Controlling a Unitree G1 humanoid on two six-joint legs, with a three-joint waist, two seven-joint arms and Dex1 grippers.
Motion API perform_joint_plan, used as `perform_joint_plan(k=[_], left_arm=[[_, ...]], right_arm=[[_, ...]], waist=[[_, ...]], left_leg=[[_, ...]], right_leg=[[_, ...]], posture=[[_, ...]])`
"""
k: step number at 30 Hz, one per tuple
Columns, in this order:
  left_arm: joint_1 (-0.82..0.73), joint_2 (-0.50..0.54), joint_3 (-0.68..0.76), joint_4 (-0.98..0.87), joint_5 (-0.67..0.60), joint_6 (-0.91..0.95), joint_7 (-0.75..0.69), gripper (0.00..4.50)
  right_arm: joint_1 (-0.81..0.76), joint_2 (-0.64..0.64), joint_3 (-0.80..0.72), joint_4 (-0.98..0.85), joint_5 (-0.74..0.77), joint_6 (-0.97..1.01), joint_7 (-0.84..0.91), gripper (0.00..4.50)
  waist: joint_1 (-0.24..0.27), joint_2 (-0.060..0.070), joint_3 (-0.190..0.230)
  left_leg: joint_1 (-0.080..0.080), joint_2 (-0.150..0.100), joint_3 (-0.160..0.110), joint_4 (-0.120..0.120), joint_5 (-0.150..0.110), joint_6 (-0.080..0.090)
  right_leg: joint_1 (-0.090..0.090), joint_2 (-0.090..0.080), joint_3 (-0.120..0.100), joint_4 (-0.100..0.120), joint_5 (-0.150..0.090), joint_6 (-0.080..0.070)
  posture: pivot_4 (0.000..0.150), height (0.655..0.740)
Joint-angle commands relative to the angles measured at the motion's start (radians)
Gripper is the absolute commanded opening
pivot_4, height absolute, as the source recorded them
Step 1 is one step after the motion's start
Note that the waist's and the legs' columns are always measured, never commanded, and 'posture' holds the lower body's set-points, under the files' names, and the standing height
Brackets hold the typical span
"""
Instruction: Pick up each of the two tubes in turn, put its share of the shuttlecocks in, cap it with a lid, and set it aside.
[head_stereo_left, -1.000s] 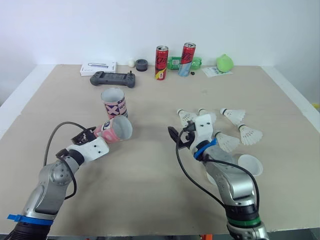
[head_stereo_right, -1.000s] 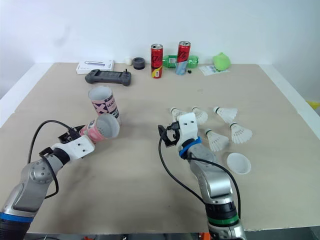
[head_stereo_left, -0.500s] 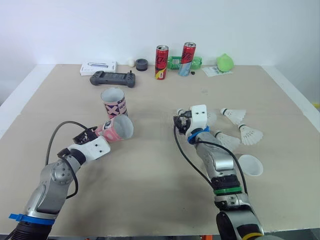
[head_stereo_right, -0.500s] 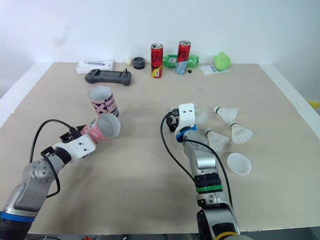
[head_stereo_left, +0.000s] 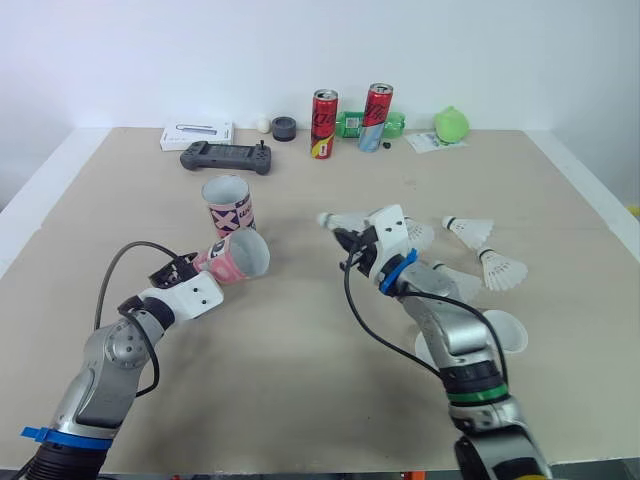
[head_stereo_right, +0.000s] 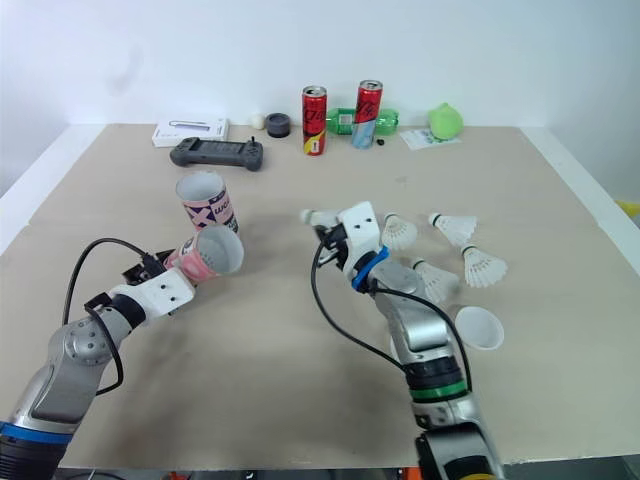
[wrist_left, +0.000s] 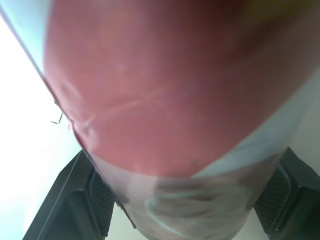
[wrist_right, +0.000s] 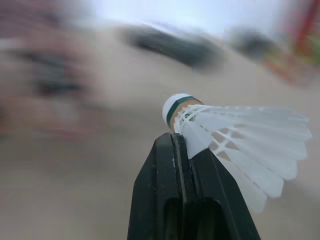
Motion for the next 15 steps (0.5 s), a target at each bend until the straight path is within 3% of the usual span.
perform_joint_plan(k=[1, 7, 12, 14, 15], left_arm=[[0.010, -0.001, -0.042, -0.004, -0.008, 0.003, -0.024, 3.20], [-0.001, -0.006, -0.049, 0.006, -0.008, 0.008, -0.020, 3.20], [-0.010, -0.016, -0.061, 0.012, -0.006, 0.008, -0.016, 3.20], [-0.011, -0.018, -0.064, 0.012, -0.006, 0.007, -0.016, 3.20], [-0.010, -0.018, -0.063, 0.012, -0.006, 0.006, -0.015, 3.20]], right_arm=[[-0.009, -0.039, -0.006, -0.123, 0.080, 0.007, 0.101, 0.05], [-0.033, -0.058, 0.060, -0.173, 0.095, 0.052, 0.151, 0.05], [-0.084, 0.002, 0.187, -0.092, 0.018, 0.017, 0.159, 0.05], [-0.104, 0.043, 0.168, -0.094, 0.055, 0.035, 0.144, 0.05], [-0.109, 0.059, 0.147, -0.107, 0.087, 0.057, 0.138, 0.33]], waist=[[0.000, 0.000, 0.000], [0.000, 0.000, 0.000], [0.000, 0.000, 0.000], [0.001, 0.000, 0.000], [0.001, 0.000, 0.000]], left_leg=[[0.000, 0.000, 0.000, 0.000, 0.000, 0.000], [0.001, 0.000, 0.001, 0.001, 0.000, 0.000], [0.001, 0.000, 0.001, 0.001, 0.000, 0.000], [0.000, 0.000, 0.000, 0.001, 0.000, 0.000], [0.000, 0.000, 0.000, 0.001, 0.000, 0.000]], right_leg=[[0.000, 0.000, 0.000, 0.000, 0.000, 0.000], [0.000, -0.001, 0.000, 0.000, 0.001, -0.002], [0.000, 0.000, 0.000, 0.000, 0.001, -0.002], [0.000, 0.000, -0.001, 0.000, 0.001, -0.002], [0.000, 0.000, -0.001, 0.000, 0.001, -0.002]], posture=[[0.150, 0.7400], [0.150, 0.7400], [0.150, 0.7400], [0.150, 0.7400], [0.150, 0.7400]])
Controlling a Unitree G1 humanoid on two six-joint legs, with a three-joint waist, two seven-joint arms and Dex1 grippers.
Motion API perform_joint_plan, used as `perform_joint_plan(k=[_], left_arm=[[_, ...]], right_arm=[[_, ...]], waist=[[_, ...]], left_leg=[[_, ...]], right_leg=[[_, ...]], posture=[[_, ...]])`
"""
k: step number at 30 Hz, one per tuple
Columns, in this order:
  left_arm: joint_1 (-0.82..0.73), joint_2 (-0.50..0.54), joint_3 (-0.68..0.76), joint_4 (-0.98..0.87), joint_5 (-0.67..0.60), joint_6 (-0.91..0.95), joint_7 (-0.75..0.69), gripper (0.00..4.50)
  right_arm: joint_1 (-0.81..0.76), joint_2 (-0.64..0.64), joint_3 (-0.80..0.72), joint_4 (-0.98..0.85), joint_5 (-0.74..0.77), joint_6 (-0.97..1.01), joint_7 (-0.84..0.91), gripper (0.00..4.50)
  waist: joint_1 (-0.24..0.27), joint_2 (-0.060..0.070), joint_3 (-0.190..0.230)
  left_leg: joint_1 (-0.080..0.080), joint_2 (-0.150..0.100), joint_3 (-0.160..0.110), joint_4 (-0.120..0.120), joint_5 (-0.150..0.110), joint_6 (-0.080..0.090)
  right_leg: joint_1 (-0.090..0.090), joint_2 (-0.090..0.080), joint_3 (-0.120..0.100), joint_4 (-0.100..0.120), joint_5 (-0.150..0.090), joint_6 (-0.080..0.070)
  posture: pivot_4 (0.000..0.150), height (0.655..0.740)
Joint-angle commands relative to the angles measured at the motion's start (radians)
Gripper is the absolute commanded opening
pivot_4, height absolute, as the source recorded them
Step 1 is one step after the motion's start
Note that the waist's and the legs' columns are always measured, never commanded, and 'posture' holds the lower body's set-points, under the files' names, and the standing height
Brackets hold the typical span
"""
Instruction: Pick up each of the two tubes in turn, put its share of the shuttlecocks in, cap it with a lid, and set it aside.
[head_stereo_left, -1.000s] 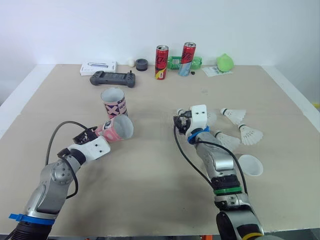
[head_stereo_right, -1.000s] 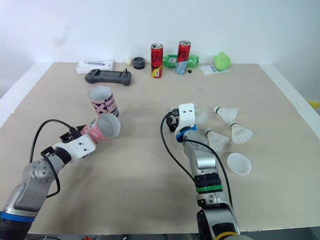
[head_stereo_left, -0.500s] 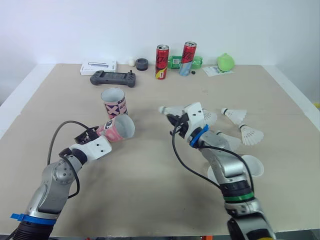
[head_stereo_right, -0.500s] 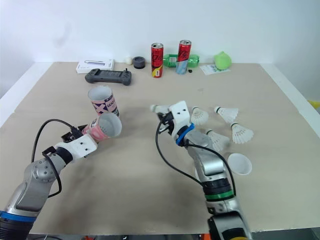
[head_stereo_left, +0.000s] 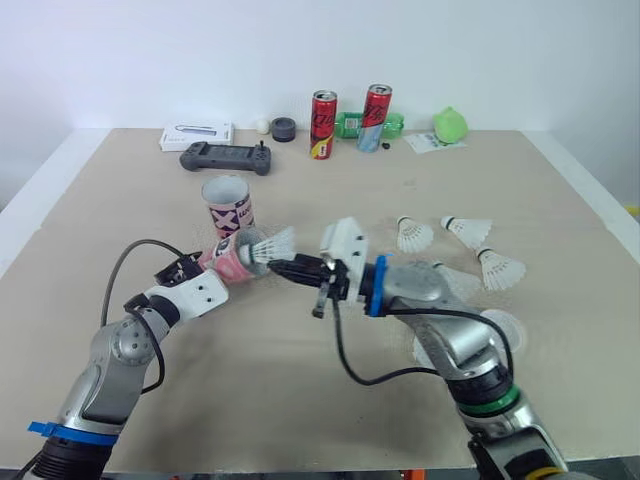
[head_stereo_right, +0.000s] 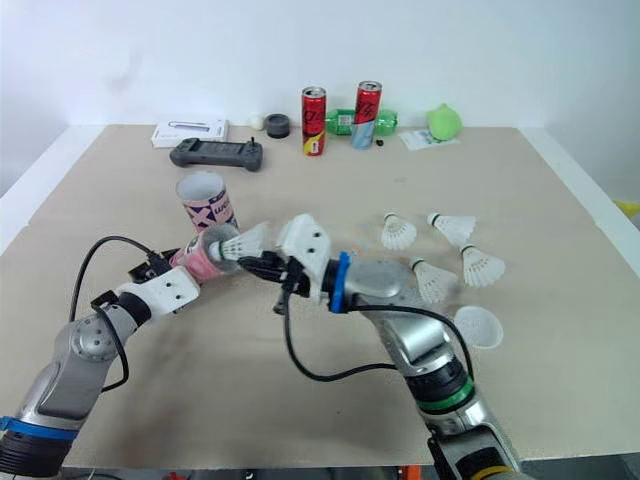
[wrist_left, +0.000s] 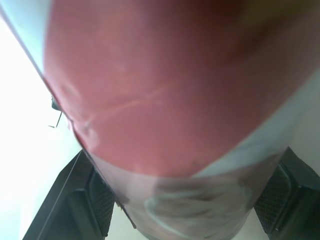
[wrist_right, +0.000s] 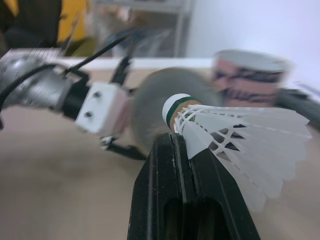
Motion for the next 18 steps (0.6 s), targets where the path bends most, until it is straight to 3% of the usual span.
perform_joint_plan(k=[1, 9, 18], left_arm=[[0.011, -0.008, -0.043, 0.004, -0.007, 0.001, -0.015, 3.20], [0.010, -0.017, -0.065, 0.018, -0.012, -0.019, -0.020, 3.20], [-0.029, -0.027, -0.101, 0.036, -0.046, -0.050, -0.063, 3.20]], right_arm=[[-0.044, 0.052, -0.065, -0.050, 0.088, 0.033, -0.013, 0.68], [0.098, 0.010, -0.190, -0.188, 0.151, 0.117, -0.107, 4.38], [0.506, -0.009, -0.458, -0.451, -0.037, 0.038, -0.451, 4.45]], waist=[[0.001, 0.000, 0.000], [0.004, -0.001, 0.000], [0.011, 0.000, -0.001]], left_leg=[[0.000, 0.000, 0.000, 0.000, 0.000, 0.000], [0.000, 0.000, -0.001, 0.000, 0.000, 0.000], [-0.002, -0.002, -0.001, 0.000, 0.000, -0.001]], right_leg=[[0.000, 0.000, 0.000, 0.000, 0.000, 0.000], [0.000, 0.000, -0.001, 0.000, -0.001, 0.000], [0.000, -0.003, -0.001, -0.001, -0.002, 0.002]], posture=[[0.150, 0.7400], [0.150, 0.7400], [0.150, 0.7400]])
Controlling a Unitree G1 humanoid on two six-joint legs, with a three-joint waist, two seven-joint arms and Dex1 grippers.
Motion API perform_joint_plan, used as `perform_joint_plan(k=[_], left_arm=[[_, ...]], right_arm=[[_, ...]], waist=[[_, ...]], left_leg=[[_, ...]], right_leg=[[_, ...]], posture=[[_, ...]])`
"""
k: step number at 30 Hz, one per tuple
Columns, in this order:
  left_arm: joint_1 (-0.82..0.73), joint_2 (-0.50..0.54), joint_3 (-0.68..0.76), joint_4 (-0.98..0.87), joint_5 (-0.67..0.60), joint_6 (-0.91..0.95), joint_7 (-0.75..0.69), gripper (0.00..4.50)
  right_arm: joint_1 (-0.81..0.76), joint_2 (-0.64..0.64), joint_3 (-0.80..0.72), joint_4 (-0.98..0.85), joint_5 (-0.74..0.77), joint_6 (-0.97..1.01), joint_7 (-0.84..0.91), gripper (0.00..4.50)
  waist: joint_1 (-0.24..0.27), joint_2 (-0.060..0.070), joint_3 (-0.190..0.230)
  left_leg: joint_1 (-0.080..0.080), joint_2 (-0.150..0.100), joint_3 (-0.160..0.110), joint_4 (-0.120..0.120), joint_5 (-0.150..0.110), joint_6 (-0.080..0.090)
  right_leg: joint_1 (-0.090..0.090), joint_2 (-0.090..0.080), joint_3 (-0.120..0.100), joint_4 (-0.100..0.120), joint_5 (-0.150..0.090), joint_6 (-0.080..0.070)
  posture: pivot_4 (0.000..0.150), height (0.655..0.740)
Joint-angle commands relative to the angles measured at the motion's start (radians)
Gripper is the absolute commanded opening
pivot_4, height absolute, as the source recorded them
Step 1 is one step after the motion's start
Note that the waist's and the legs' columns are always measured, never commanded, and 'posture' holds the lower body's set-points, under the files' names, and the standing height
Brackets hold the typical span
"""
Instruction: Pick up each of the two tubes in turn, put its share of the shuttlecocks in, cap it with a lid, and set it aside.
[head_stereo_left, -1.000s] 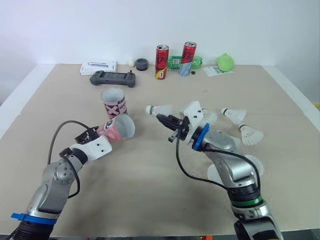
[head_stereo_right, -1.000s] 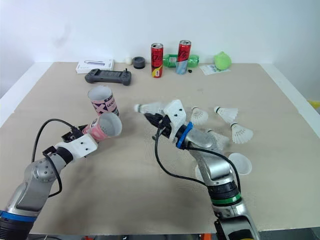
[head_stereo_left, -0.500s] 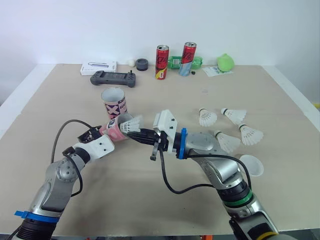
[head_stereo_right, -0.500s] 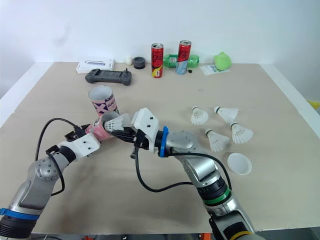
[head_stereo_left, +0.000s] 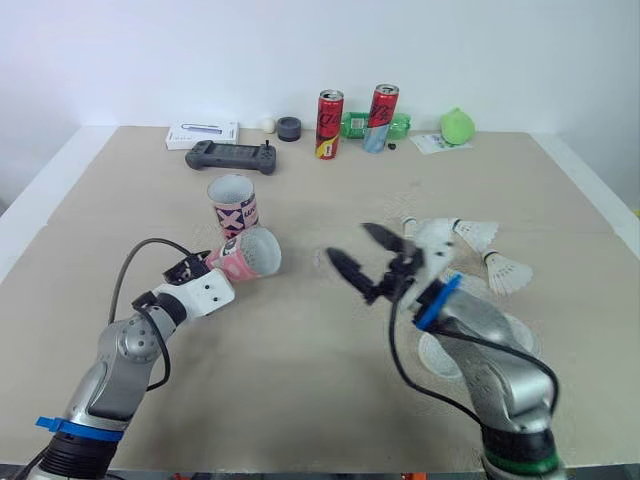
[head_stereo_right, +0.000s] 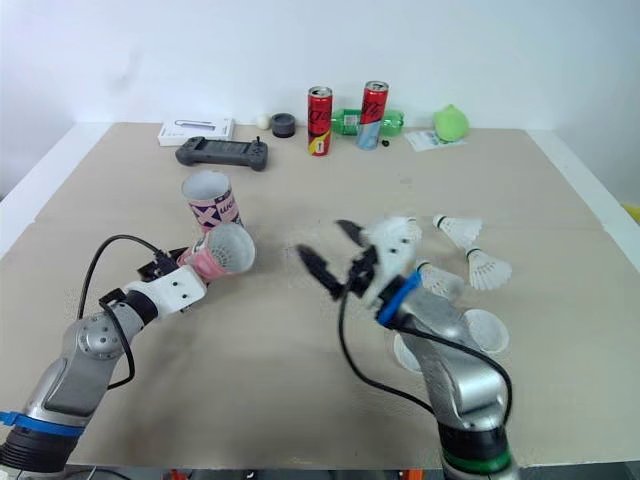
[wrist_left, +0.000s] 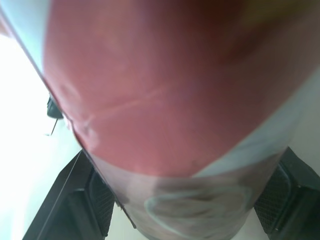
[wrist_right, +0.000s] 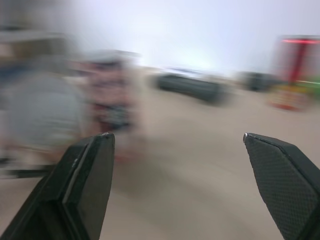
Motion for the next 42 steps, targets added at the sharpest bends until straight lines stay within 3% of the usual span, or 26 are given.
perform_joint_plan(k=[1, 9, 21, 24, 25, 26, 27, 30, 31, 32, 33, 34, 42], left_arm=[[0.003, -0.016, -0.076, 0.009, -0.028, -0.018, -0.049, 3.20], [-0.017, -0.024, -0.100, -0.001, -0.025, -0.010, -0.066, 3.20], [-0.018, -0.028, -0.102, -0.001, -0.014, -0.004, -0.051, 3.20], [-0.015, -0.030, -0.100, -0.006, -0.011, 0.000, -0.044, 3.20], [-0.014, -0.030, -0.100, -0.007, -0.011, 0.001, -0.043, 3.20], [-0.013, -0.030, -0.100, -0.008, -0.011, 0.002, -0.042, 3.20], [-0.011, -0.030, -0.100, -0.010, -0.010, 0.003, -0.041, 3.20], [-0.008, -0.029, -0.102, -0.013, -0.010, 0.006, -0.037, 3.20], [-0.008, -0.030, -0.103, -0.013, -0.010, 0.007, -0.036, 3.20], [-0.009, -0.030, -0.104, -0.013, -0.010, 0.007, -0.036, 3.20], [-0.010, -0.030, -0.105, -0.011, -0.010, 0.005, -0.035, 3.20], [-0.013, -0.031, -0.105, -0.007, -0.011, 0.003, -0.034, 3.20], [-0.029, -0.034, -0.112, 0.011, -0.011, -0.004, -0.029, 3.20]], right_arm=[[0.119, 0.000, -0.081, -0.135, -0.083, -0.030, -0.112, 4.45], [0.327, 0.010, -0.119, -0.171, -0.158, 0.038, -0.215, 4.45], [0.194, 0.065, -0.132, -0.003, -0.118, 0.117, -0.265, 4.45], [0.162, 0.067, -0.136, 0.039, -0.118, 0.118, -0.268, 3.82], [0.154, 0.066, -0.136, 0.052, -0.118, 0.116, -0.270, 3.30], [0.143, 0.065, -0.136, 0.066, -0.119, 0.114, -0.271, 3.07], [0.132, 0.063, -0.139, 0.079, -0.120, 0.114, -0.275, 2.48], [0.117, 0.058, -0.147, 0.098, -0.120, 0.111, -0.276, 1.63], [0.116, 0.055, -0.149, 0.100, -0.120, 0.110, -0.274, 0.92], [0.116, 0.052, -0.152, 0.102, -0.124, 0.108, -0.275, 0.80], [0.118, 0.050, -0.155, 0.103, -0.125, 0.106, -0.275, 0.26], [0.121, 0.046, -0.159, 0.102, -0.126, 0.105, -0.272, 0.02], [0.145, -0.029, -0.187, 0.065, -0.083, 0.049, -0.169, 0.02]], waist=[[-0.002, 0.001, -0.001], [-0.004, 0.003, -0.004], [-0.005, 0.004, -0.005], [-0.005, 0.004, -0.005], [-0.005, 0.004, -0.005], [-0.005, 0.004, -0.005], [-0.005, 0.004, -0.005], [-0.005, 0.004, -0.005], [-0.005, 0.004, -0.005], [-0.005, 0.004, -0.005], [-0.005, 0.004, -0.005], [-0.005, 0.004, -0.005], [-0.005, 0.004, -0.005]], left_leg=[[0.000, 0.000, 0.000, 0.000, 0.000, 0.000], [0.002, 0.000, 0.001, 0.000, 0.000, 0.000], [0.002, 0.000, 0.001, 0.000, 0.000, 0.000], [0.002, 0.000, 0.001, 0.000, 0.000, 0.000], [0.002, 0.000, 0.001, 0.000, 0.000, 0.000], [0.002, 0.000, 0.001, 0.000, 0.000, 0.000], [0.001, 0.000, 0.001, 0.000, 0.000, 0.000], [0.001, 0.000, 0.001, 0.000, 0.000, 0.000], [0.001, 0.000, 0.001, 0.000, 0.000, 0.000], [0.001, 0.000, 0.001, 0.000, 0.000, 0.000], [0.001, 0.000, 0.001, 0.000, 0.000, 0.000], [0.001, 0.000, 0.001, 0.000, 0.000, 0.000], [0.001, 0.000, 0.001, 0.000, 0.000, 0.000]], right_leg=[[0.000, 0.000, 0.000, 0.000, 0.000, 0.000], [0.001, 0.000, 0.001, 0.000, 0.000, -0.001], [0.001, 0.000, 0.002, 0.000, 0.000, -0.001], [0.001, 0.000, 0.002, 0.000, 0.000, -0.001], [0.001, 0.000, 0.002, 0.000, 0.000, -0.001], [0.001, 0.000, 0.002, 0.000, 0.000, -0.001], [0.001, 0.000, 0.002, 0.000, 0.000, -0.001], [0.001, 0.001, 0.002, 0.000, 0.000, -0.001], [0.001, 0.001, 0.002, 0.000, 0.000, -0.001], [0.001, 0.001, 0.002, 0.000, 0.000, -0.001], [0.001, 0.001, 0.002, 0.000, 0.000, -0.001], [0.001, 0.001, 0.002, 0.000, 0.000, -0.001], [0.001, 0.000, 0.002, 0.000, 0.000, 0.000]], posture=[[0.150, 0.7400], [0.150, 0.7400], [0.150, 0.7400], [0.150, 0.7400], [0.150, 0.7400], [0.150, 0.7400], [0.150, 0.7400], [0.150, 0.7400], [0.150, 0.7400], [0.150, 0.7400], [0.150, 0.7400], [0.150, 0.7400], [0.150, 0.7400]])
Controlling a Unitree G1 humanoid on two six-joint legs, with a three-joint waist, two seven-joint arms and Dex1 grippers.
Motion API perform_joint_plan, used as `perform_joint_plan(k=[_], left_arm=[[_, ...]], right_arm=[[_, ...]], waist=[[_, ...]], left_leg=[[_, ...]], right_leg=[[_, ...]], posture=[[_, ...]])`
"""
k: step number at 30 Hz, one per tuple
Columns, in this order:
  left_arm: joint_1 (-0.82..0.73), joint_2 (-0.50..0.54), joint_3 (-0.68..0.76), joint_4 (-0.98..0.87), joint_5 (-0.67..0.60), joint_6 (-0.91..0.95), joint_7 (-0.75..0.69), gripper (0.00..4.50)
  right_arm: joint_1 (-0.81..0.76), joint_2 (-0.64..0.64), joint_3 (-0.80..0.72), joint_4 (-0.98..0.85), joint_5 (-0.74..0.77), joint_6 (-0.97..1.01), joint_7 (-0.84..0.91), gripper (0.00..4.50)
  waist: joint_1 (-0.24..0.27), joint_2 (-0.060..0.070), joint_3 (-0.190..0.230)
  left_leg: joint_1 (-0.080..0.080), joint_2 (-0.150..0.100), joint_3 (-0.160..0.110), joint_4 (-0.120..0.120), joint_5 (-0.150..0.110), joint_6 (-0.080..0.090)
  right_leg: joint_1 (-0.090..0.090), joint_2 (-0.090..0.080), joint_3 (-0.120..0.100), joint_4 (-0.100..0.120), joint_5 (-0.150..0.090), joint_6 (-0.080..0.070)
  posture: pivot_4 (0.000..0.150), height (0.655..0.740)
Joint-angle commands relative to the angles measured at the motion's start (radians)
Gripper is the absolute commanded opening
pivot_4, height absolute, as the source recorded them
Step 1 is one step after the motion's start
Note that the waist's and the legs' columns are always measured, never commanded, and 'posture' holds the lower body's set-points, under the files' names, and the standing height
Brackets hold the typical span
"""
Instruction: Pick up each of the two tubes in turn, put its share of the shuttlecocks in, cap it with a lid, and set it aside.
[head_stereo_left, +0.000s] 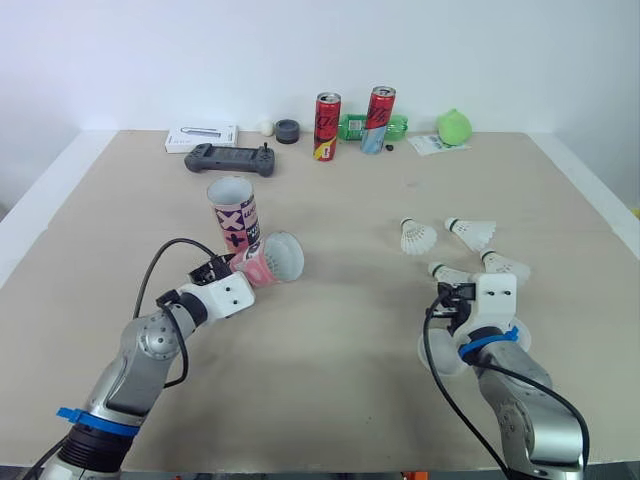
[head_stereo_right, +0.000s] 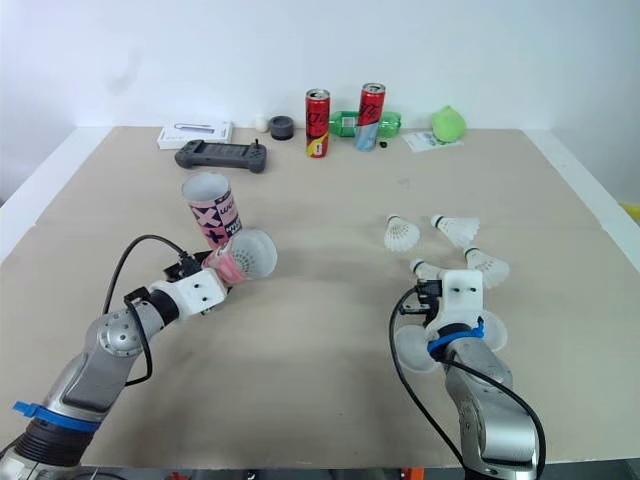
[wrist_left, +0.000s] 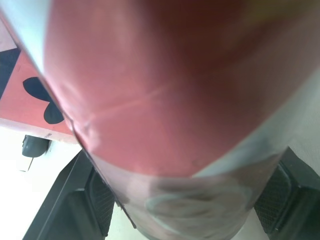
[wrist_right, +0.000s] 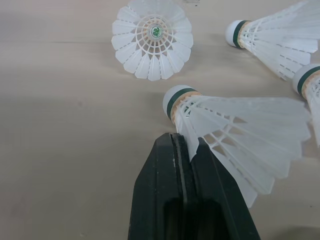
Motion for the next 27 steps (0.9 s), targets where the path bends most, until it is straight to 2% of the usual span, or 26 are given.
perform_joint_plan(k=[1, 3, 5, 7, 10, 16, 26, 27], left_arm=[[0.003, -0.007, -0.038, 0.015, 0.000, -0.007, -0.008, 3.20], [0.002, -0.008, -0.039, 0.017, 0.000, -0.008, -0.007, 3.20], [-0.001, -0.010, -0.041, 0.021, 0.001, -0.008, -0.007, 3.20], [-0.004, -0.011, -0.043, 0.026, 0.002, -0.009, -0.007, 3.20], [-0.007, -0.011, -0.044, 0.031, 0.001, -0.008, -0.006, 3.20], [-0.003, -0.012, -0.044, 0.023, 0.003, 0.005, 0.003, 3.20], [0.010, -0.023, -0.047, -0.001, 0.007, 0.032, 0.019, 3.20], [0.009, -0.024, -0.048, -0.002, 0.007, 0.034, 0.021, 3.20]], right_arm=[[0.011, -0.051, -0.043, -0.061, 0.044, -0.082, 0.088, 0.02], [0.013, -0.083, -0.054, -0.078, 0.094, -0.131, 0.168, 0.02], [-0.018, -0.136, -0.056, -0.139, 0.227, -0.157, 0.326, 0.02], [-0.057, -0.198, -0.032, -0.170, 0.304, -0.115, 0.415, 0.02], [-0.185, -0.287, 0.068, -0.180, 0.337, -0.054, 0.494, 0.02], [-0.392, -0.357, 0.256, -0.108, 0.275, -0.064, 0.596, 0.02], [-0.597, -0.312, 0.471, 0.049, 0.143, -0.143, 0.702, 0.02], [-0.607, -0.303, 0.480, 0.052, 0.140, -0.149, 0.708, 0.32]], waist=[[0.000, 0.000, 0.000], [0.000, 0.000, 0.000], [-0.001, 0.001, 0.000], [-0.003, 0.001, 0.000], [-0.004, 0.000, 0.000], [0.000, 0.000, 0.000], [-0.002, 0.000, 0.000], [-0.002, 0.000, 0.000]], left_leg=[[0.000, 0.000, 0.000, 0.000, 0.000, 0.000], [0.000, 0.000, 0.000, 0.000, 0.000, 0.000], [0.001, 0.000, 0.000, 0.000, 0.000, 0.000], [0.001, 0.000, 0.000, 0.000, 0.000, 0.000], [0.002, 0.000, 0.000, 0.001, 0.000, 0.000], [0.000, 0.000, -0.001, 0.001, 0.000, 0.000], [0.000, 0.000, -0.001, 0.001, 0.000, 0.000], [0.000, 0.000, -0.001, 0.001, 0.000, 0.000]], right_leg=[[0.000, 0.000, 0.000, 0.000, 0.000, 0.000], [0.000, 0.000, 0.000, 0.000, 0.000, 0.000], [0.000, 0.000, 0.000, 0.000, 0.000, 0.000], [0.001, 0.001, 0.001, 0.000, 0.000, 0.000], [0.002, 0.001, 0.000, 0.000, 0.000, 0.000], [0.001, 0.001, 0.000, 0.000, 0.000, 0.000], [0.001, 0.001, 0.000, 0.000, 0.000, 0.000], [0.001, 0.002, 0.000, 0.000, 0.000, 0.000]], posture=[[0.150, 0.7400], [0.150, 0.7400], [0.150, 0.7400], [0.150, 0.7400], [0.150, 0.7400], [0.150, 0.7400], [0.150, 0.7400], [0.150, 0.7400]])
